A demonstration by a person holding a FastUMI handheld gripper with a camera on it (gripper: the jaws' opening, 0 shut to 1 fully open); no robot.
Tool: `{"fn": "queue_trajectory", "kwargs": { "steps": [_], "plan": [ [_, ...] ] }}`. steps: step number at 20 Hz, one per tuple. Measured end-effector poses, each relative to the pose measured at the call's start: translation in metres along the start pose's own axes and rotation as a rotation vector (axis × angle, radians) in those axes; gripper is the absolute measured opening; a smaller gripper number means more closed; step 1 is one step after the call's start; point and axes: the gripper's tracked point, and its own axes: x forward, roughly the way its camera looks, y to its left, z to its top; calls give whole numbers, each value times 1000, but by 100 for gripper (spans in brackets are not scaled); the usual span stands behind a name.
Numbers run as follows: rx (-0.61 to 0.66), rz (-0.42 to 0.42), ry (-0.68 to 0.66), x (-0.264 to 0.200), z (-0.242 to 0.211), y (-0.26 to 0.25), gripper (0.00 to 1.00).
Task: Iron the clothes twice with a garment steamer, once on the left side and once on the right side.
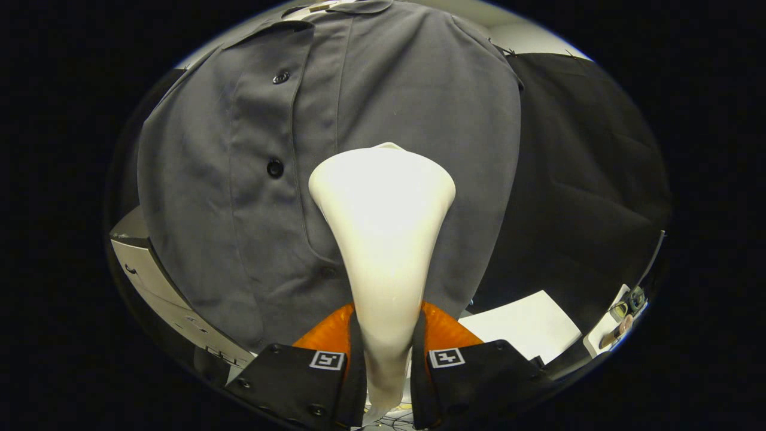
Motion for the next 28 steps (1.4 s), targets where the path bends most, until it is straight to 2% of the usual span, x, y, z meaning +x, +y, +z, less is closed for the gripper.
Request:
{"fn": "queue_trajectory", "kwargs": {
  "steps": [18,28],
  "plan": [
    [10,-52,196,23,-104,-21,38],
    [24,-70,265,23,-141,-32,38]
  ]
}}
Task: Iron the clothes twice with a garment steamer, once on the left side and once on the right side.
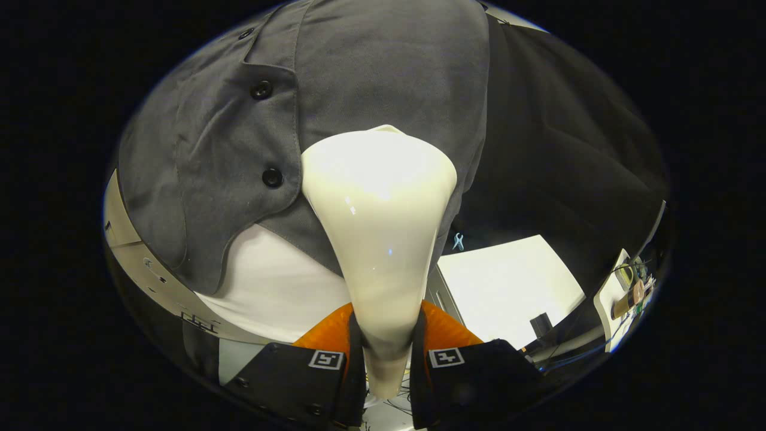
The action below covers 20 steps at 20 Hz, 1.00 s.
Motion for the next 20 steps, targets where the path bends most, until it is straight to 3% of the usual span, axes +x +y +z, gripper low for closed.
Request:
{"fn": "queue_trajectory", "kwargs": {
  "steps": [10,20],
  "plan": [
    [82,-68,-45,-43,12,-2,38],
    [138,-66,-235,-120,99,43,38]
  ]
}}
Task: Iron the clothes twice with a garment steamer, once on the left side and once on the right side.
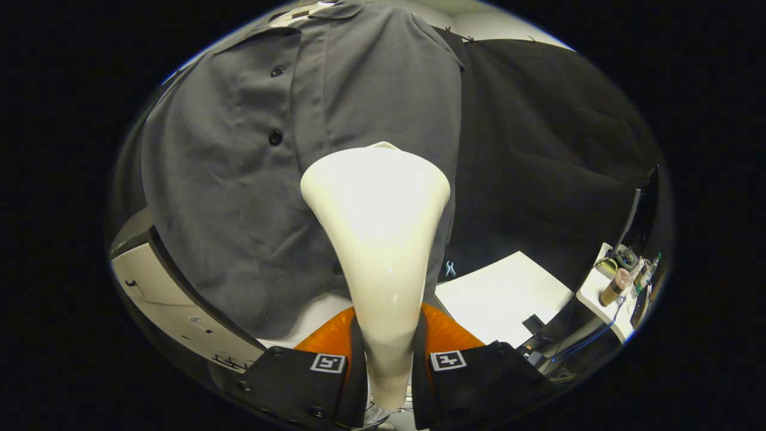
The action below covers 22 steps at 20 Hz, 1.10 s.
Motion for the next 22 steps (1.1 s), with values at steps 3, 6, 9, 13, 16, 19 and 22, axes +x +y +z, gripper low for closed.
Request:
{"fn": "queue_trajectory", "kwargs": {
  "steps": [3,6,9,13,16,19,22],
  "plan": [
    [-2,-12,-47,-28,25,17,38],
    [17,-1,-109,-56,51,42,38],
    [20,9,-175,-92,78,63,37],
    [-2,24,-271,-141,108,81,38],
    [-3,52,-316,-178,124,93,37],
    [-42,49,-353,-217,126,102,37],
    [-23,21,-358,-233,131,94,37]
  ]
}}
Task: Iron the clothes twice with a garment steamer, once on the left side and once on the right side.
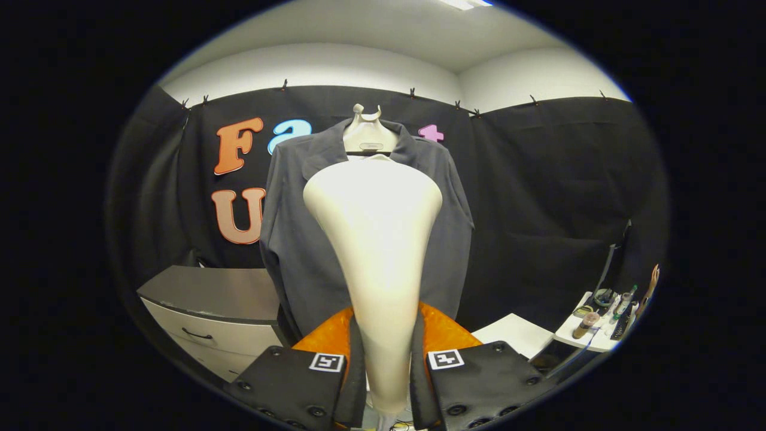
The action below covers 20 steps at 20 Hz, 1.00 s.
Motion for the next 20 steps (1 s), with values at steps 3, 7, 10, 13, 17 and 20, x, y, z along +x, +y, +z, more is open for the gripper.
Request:
{"fn": "queue_trajectory", "kwargs": {
  "steps": [3,7,10,13,17,20],
  "plan": [
    [17,-4,-19,-5,11,5,37],
    [-9,28,-58,-17,25,19,37],
    [-10,43,-83,-22,35,27,37],
    [-13,45,-95,-25,40,32,37],
    [-18,48,-90,-26,38,36,37],
    [-14,49,-84,-28,36,37,37]
  ]
}}
